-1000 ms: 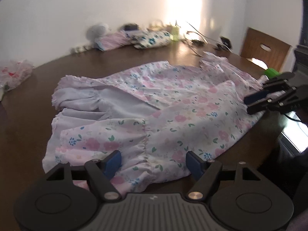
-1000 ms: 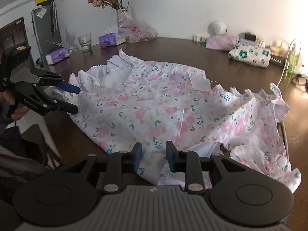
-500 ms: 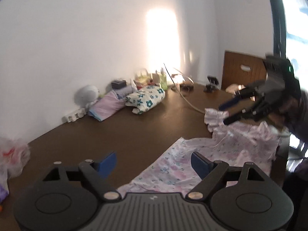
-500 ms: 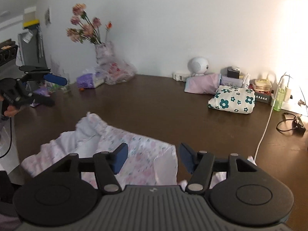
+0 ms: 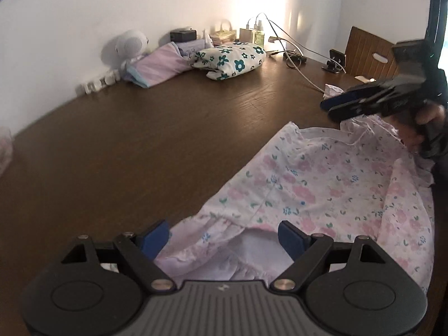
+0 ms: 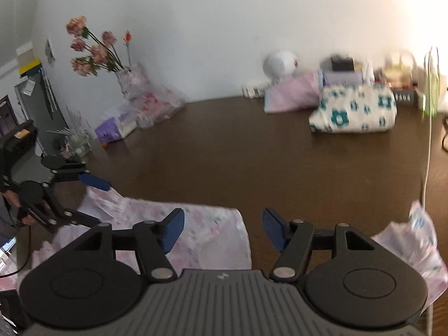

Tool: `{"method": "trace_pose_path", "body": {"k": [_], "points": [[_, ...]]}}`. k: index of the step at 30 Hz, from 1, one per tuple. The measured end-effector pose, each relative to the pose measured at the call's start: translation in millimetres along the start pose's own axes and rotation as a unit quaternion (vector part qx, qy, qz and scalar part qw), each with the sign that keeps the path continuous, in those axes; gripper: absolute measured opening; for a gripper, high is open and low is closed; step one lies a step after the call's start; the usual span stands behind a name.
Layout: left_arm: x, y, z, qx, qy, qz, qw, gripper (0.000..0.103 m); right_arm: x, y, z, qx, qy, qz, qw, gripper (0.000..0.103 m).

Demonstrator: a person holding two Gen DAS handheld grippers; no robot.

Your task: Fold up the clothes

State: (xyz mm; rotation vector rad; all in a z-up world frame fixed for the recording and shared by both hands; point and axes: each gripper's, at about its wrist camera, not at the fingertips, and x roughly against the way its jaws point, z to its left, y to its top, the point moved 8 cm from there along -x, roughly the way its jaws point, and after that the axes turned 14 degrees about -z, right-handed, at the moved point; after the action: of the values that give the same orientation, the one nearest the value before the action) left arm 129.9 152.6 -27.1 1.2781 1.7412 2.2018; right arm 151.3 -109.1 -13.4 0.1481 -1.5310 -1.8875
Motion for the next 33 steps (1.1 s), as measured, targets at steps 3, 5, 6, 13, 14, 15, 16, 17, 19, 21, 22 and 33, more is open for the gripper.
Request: {"method": "trace_pose_path", "body": {"k": [3, 5, 6, 13, 14, 15, 16, 17, 19, 21, 22, 33], "points": [[2, -1, 13, 0.024, -0.003, -0.010, 0.9996, 0.085, -10, -6, -2, 0.002, 0.002, 0.003, 1.000, 0.063], [3, 0, 23, 0.048, -0.005, -0.019, 0.9987, 0.085, -16, -8, 0, 0.007, 0.006, 0.005, 1.000, 0.063], [2, 0, 28, 0.061, -0.009, -0.018, 0.9979, 0.085, -18, -10, 2, 0.011, 0.009, 0.007, 1.000, 0.063], [-7, -6, 45, 0.091, 0.011, -0.001, 0.9958, 0.063, -34, -25, 14, 0.059, -0.001, 0.028, 0.998, 0.060], [-6, -7, 42, 0.083, 0.012, -0.003, 0.9964, 0.056, -35, -27, 16, 0.073, -0.007, 0.027, 0.997, 0.056], [-5, -7, 39, 0.076, 0.014, -0.004, 0.9970, 0.052, -35, -28, 19, 0.089, -0.011, 0.027, 0.996, 0.042], [-4, -8, 36, 0.068, 0.015, -0.005, 0.9976, 0.045, -34, -30, 21, 0.104, -0.016, 0.028, 0.994, 0.031], [-4, -9, 31, 0.059, 0.012, -0.004, 0.9982, 0.041, -33, -31, 23, 0.115, -0.021, 0.028, 0.993, 0.008], [-2, -11, 19, 0.037, 0.009, -0.001, 0.9993, 0.033, -32, -31, 26, 0.129, -0.028, 0.029, 0.991, 0.003], [-1, -12, 12, 0.027, 0.008, 0.001, 0.9996, 0.008, -31, -31, 27, 0.136, -0.032, 0.028, 0.990, 0.001], [0, -10, 11, 0.024, 0.018, -0.004, 0.9995, 0.007, -28, -29, 27, 0.135, -0.033, 0.023, 0.990, 0.001], [75, 17, -99, -0.116, 0.107, -0.124, 0.9796, 0.005, 78, 3, 55, 0.139, -0.010, -0.053, 0.989, 0.000]]}}
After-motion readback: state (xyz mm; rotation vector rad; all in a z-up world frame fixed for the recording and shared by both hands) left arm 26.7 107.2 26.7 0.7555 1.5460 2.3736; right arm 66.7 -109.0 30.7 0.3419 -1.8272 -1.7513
